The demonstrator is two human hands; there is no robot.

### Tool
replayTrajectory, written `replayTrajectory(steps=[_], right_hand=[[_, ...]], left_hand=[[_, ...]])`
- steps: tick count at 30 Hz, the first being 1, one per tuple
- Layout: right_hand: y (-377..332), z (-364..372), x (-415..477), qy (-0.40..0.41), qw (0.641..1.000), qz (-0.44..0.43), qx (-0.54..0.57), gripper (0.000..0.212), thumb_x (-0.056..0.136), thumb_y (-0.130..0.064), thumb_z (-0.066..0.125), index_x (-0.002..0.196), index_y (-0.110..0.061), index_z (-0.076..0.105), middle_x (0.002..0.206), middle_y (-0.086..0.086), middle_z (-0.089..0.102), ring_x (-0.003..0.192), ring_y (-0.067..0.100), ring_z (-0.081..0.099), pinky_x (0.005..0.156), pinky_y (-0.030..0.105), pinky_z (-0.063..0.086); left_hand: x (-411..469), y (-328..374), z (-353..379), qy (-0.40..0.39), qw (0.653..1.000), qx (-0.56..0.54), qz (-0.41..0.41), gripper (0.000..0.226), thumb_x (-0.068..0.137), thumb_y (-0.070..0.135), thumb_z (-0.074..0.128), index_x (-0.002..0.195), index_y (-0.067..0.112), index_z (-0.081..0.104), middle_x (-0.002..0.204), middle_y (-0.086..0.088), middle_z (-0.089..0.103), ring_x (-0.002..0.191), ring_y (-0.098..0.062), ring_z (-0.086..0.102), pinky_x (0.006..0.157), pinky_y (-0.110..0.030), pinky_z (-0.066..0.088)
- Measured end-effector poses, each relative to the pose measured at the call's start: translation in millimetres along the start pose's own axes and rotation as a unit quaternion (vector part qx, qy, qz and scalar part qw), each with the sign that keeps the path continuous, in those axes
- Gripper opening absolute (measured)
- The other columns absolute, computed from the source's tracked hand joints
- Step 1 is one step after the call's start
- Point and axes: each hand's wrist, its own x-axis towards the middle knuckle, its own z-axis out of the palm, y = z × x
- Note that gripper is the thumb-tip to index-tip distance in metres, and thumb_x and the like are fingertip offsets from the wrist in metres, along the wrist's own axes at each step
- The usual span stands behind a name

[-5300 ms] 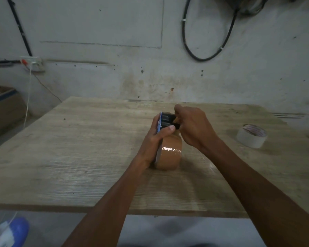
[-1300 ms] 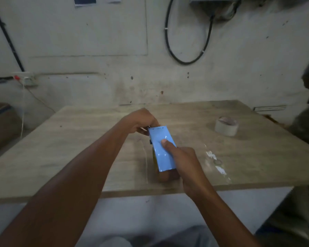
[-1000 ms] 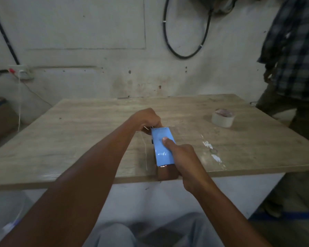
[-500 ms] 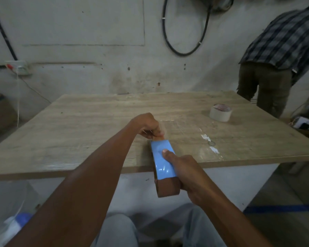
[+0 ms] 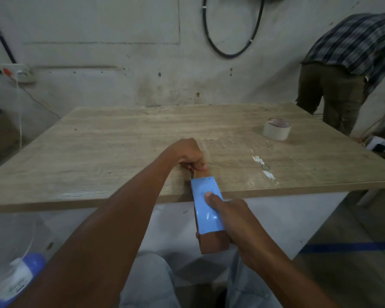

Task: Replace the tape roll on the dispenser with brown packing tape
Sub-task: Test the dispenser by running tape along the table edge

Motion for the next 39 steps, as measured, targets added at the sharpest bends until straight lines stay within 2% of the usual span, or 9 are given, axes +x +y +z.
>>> replayTrajectory(steps=[8, 12, 19, 22, 24, 27, 31, 36, 39], right_hand=[[5, 1, -9, 0.019, 0.999, 0.013, -0.026, 0.05, 0.08, -0.058, 0.066, 0.085, -0.009, 0.072, 0.087, 0.01, 0.079, 0.083, 0.029, 0.075, 0.088, 0.053, 0.058], [6, 1, -8, 0.031, 0.999, 0.022, -0.032, 0.045, 0.084, -0.053, 0.066, 0.092, -0.01, 0.071, 0.091, 0.01, 0.078, 0.085, 0.027, 0.075, 0.089, 0.051, 0.058], [4, 5, -9, 0.051, 0.997, 0.043, -0.04, 0.074, 0.054, -0.067, 0.062, 0.103, -0.012, 0.068, 0.097, 0.009, 0.076, 0.088, 0.028, 0.073, 0.088, 0.051, 0.059], [5, 7, -10, 0.061, 0.996, 0.037, -0.054, 0.067, 0.064, -0.069, 0.062, 0.097, -0.012, 0.069, 0.095, 0.008, 0.076, 0.086, 0.027, 0.073, 0.087, 0.049, 0.059], [6, 7, -10, 0.076, 0.994, 0.027, -0.071, 0.057, 0.073, -0.065, 0.063, 0.092, -0.011, 0.071, 0.093, 0.009, 0.076, 0.085, 0.027, 0.073, 0.086, 0.048, 0.059], [5, 8, -13, 0.095, 0.991, 0.013, -0.095, 0.063, 0.066, -0.069, 0.061, 0.085, -0.01, 0.071, 0.088, 0.009, 0.076, 0.083, 0.027, 0.073, 0.085, 0.052, 0.058], [4, 7, -17, 0.121, 0.981, -0.01, -0.151, 0.056, 0.082, -0.063, 0.061, 0.1, -0.01, 0.063, 0.098, 0.006, 0.069, 0.09, 0.024, 0.068, 0.08, 0.044, 0.057], [0, 8, -16, 0.131, 0.976, -0.031, -0.173, 0.053, 0.084, -0.051, 0.064, 0.123, -0.021, 0.044, 0.12, 0.007, 0.059, 0.103, 0.025, 0.064, 0.088, 0.045, 0.055], [-6, 12, -11, 0.095, 0.98, -0.017, -0.174, 0.032, 0.09, -0.04, 0.056, 0.116, -0.023, 0.049, 0.114, 0.005, 0.063, 0.097, 0.023, 0.064, 0.08, 0.038, 0.054]], left_hand=[[-4, -2, 6, 0.044, 0.997, 0.053, 0.024, 0.036, 0.073, 0.027, 0.088, 0.091, -0.003, 0.079, 0.095, -0.018, 0.079, 0.07, -0.023, 0.065, 0.073, -0.029, 0.053], [-11, -4, 6, 0.039, 0.99, 0.107, 0.078, 0.036, 0.075, 0.038, 0.087, 0.097, 0.01, 0.082, 0.104, -0.005, 0.079, 0.103, -0.021, 0.071, 0.098, -0.039, 0.055], [-5, -16, 11, 0.104, 0.979, 0.099, 0.145, 0.027, 0.055, 0.031, 0.098, 0.069, 0.018, 0.079, 0.072, 0.0, 0.077, 0.077, -0.013, 0.072, 0.08, -0.034, 0.061], [-2, -22, 14, 0.144, 0.975, 0.077, 0.153, 0.031, 0.054, 0.028, 0.099, 0.065, 0.021, 0.071, 0.073, 0.001, 0.074, 0.072, -0.005, 0.063, 0.076, -0.027, 0.055], [-1, -25, 16, 0.167, 0.969, 0.067, 0.172, 0.027, 0.063, 0.022, 0.095, 0.075, 0.018, 0.072, 0.082, -0.002, 0.074, 0.081, -0.012, 0.067, 0.079, -0.029, 0.055], [-4, -23, 26, 0.17, 0.959, 0.059, 0.22, 0.035, 0.082, 0.029, 0.081, 0.112, 0.015, 0.07, 0.114, -0.008, 0.072, 0.111, -0.023, 0.065, 0.098, -0.039, 0.051], [-5, -16, 38, 0.039, 0.957, 0.206, 0.199, 0.064, 0.103, 0.054, 0.044, 0.159, 0.028, 0.03, 0.169, -0.001, 0.025, 0.157, -0.024, 0.017, 0.124, -0.057, 0.012], [3, -20, 38, 0.001, 0.945, 0.273, 0.18, 0.068, 0.105, 0.062, 0.022, 0.164, 0.031, 0.009, 0.174, 0.006, 0.0, 0.16, -0.025, -0.008, 0.123, -0.063, -0.004], [8, -18, 42, 0.011, 0.944, 0.273, 0.184, 0.07, 0.104, 0.063, 0.021, 0.164, 0.027, 0.009, 0.174, 0.003, 0.0, 0.16, -0.026, -0.008, 0.123, -0.064, -0.005]])
